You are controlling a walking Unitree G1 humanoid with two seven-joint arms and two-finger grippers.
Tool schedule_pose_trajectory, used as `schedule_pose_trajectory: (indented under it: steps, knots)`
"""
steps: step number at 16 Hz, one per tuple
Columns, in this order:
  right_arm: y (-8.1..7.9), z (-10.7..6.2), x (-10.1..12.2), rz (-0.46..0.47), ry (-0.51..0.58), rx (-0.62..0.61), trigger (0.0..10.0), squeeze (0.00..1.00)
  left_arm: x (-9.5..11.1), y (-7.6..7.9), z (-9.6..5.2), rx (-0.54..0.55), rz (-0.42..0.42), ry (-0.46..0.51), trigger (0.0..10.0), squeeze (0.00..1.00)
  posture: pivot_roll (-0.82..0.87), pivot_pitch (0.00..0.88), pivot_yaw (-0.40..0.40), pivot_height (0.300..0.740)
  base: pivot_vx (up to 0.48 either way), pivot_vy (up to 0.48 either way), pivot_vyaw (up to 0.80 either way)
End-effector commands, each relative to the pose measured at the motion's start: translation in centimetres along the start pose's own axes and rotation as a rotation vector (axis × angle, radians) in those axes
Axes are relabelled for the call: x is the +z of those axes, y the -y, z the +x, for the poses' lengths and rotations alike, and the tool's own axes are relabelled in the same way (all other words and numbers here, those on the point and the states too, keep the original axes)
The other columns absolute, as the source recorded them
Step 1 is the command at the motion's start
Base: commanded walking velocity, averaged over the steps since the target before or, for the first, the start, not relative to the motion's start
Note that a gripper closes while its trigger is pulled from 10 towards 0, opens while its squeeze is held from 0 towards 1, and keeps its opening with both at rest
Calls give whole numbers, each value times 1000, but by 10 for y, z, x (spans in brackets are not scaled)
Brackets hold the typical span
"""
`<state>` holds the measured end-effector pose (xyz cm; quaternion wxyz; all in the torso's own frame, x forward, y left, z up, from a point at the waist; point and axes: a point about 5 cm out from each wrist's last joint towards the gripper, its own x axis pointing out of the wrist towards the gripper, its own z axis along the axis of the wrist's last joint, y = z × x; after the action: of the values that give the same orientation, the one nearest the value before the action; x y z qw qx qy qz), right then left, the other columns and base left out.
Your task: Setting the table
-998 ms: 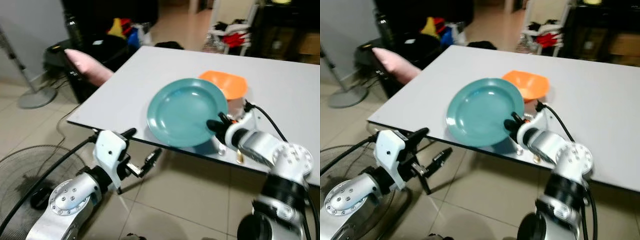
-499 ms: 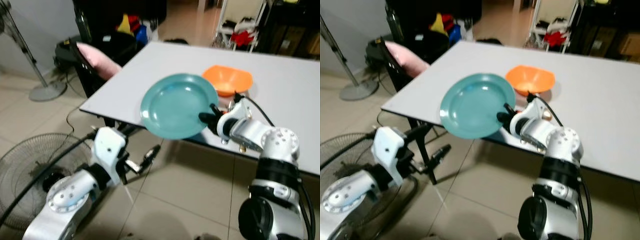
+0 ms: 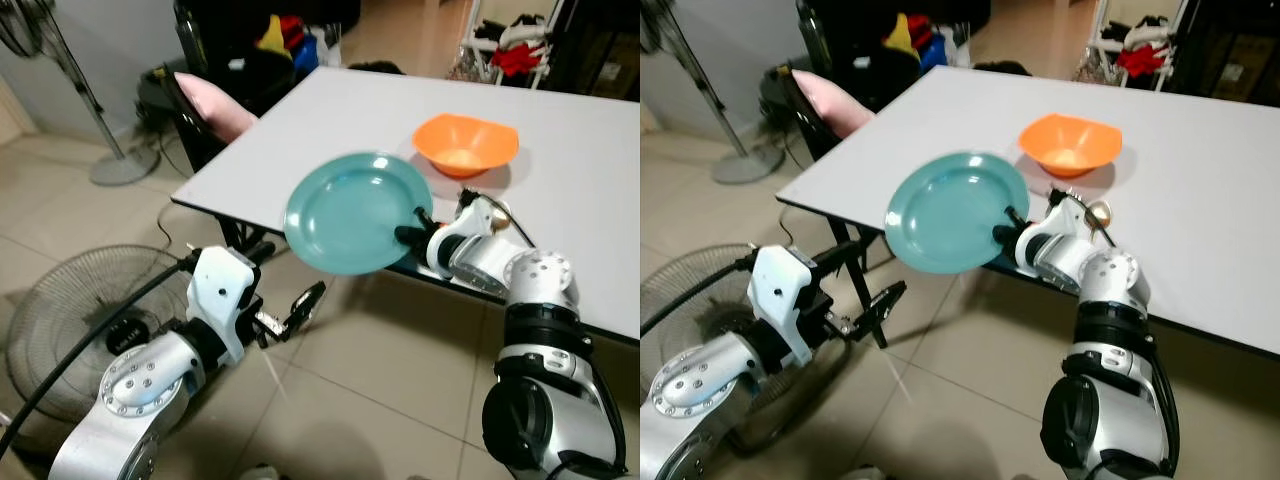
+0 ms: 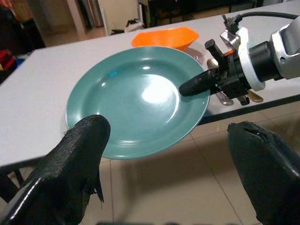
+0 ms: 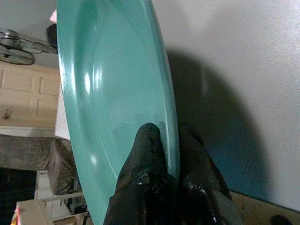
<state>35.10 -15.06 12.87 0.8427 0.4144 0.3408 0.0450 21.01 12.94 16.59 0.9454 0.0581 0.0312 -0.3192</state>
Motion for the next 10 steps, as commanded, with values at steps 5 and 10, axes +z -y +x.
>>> schedule_pose_trajectory:
  steps: [5, 10]
  knots:
    - [-22, 8, 14, -28, 60, 63, 10000, 0, 0, -2, 1, 7, 6, -6, 10000, 0, -81, 0, 75, 740, 0, 0, 0]
    - [-15, 17, 22, 47, 100, 8, 10000, 0, 2, 3, 2, -26, 2, -2, 10000, 0, -68, 0, 70, 740, 0, 0, 0]
